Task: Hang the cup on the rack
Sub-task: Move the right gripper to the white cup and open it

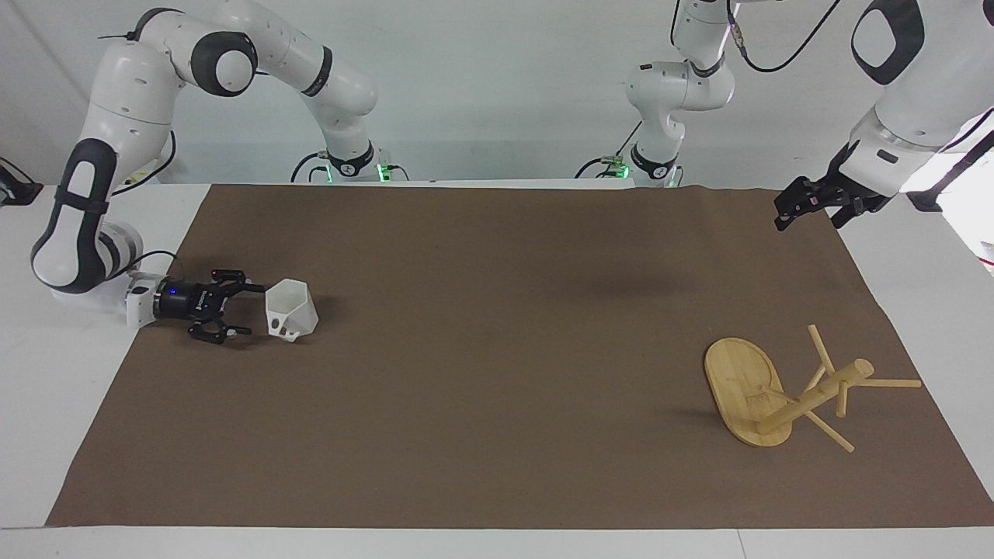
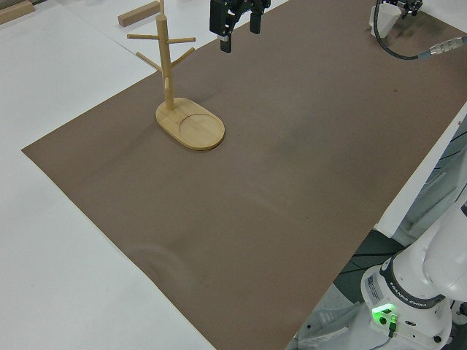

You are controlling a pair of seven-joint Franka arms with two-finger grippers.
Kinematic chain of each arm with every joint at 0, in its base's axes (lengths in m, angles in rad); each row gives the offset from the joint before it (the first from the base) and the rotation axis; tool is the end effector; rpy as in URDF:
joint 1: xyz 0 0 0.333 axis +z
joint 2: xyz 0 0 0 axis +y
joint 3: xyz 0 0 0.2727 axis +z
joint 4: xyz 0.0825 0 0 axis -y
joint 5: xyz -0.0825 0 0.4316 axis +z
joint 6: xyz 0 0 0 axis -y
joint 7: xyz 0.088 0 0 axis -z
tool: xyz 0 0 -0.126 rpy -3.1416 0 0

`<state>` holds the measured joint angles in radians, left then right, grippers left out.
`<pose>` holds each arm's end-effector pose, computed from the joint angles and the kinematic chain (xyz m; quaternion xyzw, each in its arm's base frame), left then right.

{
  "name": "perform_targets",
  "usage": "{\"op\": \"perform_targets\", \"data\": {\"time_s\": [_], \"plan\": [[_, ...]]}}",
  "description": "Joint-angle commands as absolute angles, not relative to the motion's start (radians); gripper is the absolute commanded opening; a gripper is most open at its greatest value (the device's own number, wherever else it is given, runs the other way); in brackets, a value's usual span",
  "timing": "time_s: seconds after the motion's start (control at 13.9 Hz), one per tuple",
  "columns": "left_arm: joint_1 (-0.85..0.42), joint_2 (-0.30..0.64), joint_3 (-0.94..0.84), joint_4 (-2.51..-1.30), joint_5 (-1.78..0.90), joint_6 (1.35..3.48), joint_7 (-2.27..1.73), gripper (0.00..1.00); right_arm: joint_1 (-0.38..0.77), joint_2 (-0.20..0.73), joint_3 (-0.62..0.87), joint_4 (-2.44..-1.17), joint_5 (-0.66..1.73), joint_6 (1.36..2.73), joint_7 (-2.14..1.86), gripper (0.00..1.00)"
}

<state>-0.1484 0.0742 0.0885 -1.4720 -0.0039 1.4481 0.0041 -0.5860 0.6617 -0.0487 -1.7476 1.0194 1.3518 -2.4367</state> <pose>0.6059 -0.0385 0.5581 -0.9983 0.0321 0.0488 0.0027 0.5269 -0.2377 0.1352 -0.5913 -0.5030 -0.4354 0.4557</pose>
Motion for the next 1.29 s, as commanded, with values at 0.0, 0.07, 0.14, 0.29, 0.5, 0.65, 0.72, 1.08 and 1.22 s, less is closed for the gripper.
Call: {"op": "perform_targets", "data": {"time_s": [0.0, 0.07, 0.14, 0.29, 0.5, 0.65, 0.72, 1.08, 1.22], "plan": [[-0.144, 0.043, 0.086, -1.509, 0.015, 1.459, 0.018, 1.00, -0.600, 0.643, -0.040, -1.782, 1.034, 1.344, -2.442, 1.00], [-0.144, 0.044, 0.086, -1.509, 0.015, 1.459, 0.018, 1.00, -0.597, 0.641, -0.040, -1.787, 1.032, 1.344, -2.447, 1.00], [-0.146, 0.044, 0.086, -1.509, 0.014, 1.459, 0.018, 1.00, -0.591, 0.640, -0.040, -1.799, 1.034, 1.351, -2.463, 1.00], [-0.146, 0.044, 0.086, -1.509, 0.015, 1.459, 0.018, 1.00, -0.581, 0.638, -0.038, -1.815, 1.034, 1.359, -2.479, 1.00], [-0.144, 0.044, 0.086, -1.509, 0.015, 1.459, 0.018, 1.00, -0.572, 0.635, -0.038, -1.828, 1.037, 1.362, -2.484, 1.00], [-0.144, 0.044, 0.086, -1.509, 0.015, 1.459, 0.018, 1.00, -0.560, 0.630, -0.038, -1.844, 1.040, 1.362, -2.485, 1.00], [-0.144, 0.044, 0.086, -1.509, 0.014, 1.459, 0.018, 1.00, -0.560, 0.630, -0.038, -1.842, 1.042, 1.364, -2.485, 1.00], [-0.144, 0.044, 0.086, -1.509, 0.015, 1.459, 0.018, 1.00, -0.555, 0.627, -0.037, -1.868, 1.065, 1.390, -2.505, 1.00], [-0.144, 0.043, 0.086, -1.509, 0.015, 1.459, 0.018, 1.00, -0.543, 0.627, -0.034, -1.871, 1.084, 1.394, -2.505, 1.00]]}}
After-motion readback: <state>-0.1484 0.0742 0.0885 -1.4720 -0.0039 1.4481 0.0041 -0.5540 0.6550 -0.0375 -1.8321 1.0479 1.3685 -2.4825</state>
